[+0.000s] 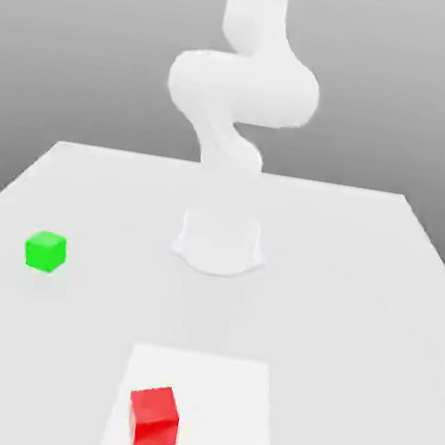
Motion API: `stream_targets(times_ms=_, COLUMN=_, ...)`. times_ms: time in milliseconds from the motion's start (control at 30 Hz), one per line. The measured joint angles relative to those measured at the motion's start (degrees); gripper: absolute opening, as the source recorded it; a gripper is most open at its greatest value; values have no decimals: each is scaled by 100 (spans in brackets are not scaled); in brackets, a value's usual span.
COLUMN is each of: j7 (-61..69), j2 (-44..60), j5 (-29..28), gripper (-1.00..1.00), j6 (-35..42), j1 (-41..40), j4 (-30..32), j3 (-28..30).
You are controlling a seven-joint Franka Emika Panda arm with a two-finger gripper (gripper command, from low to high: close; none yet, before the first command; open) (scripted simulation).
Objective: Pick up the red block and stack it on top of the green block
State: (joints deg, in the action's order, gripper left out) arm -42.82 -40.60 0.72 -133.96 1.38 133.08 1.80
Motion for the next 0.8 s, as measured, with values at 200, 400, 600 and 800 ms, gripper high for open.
stream_targets(times_ms=200, j7=764, j2=1284, j5=213, gripper=0, j6=-532, j1=289, j4=319, j3=396)
stream_targets(times_ms=400, j7=1516, j2=2537, j5=431, gripper=0, j6=-1046, j1=483, j4=628, j3=687)
stream_targets(times_ms=600, j7=2208, j2=3779, j5=568, gripper=0, j6=-1566, j1=471, j4=938, j3=775)
stream_targets(times_ms=800, j7=2644, j2=4982, j5=399, gripper=0, j6=-2135, j1=366, j4=1222, j3=804)
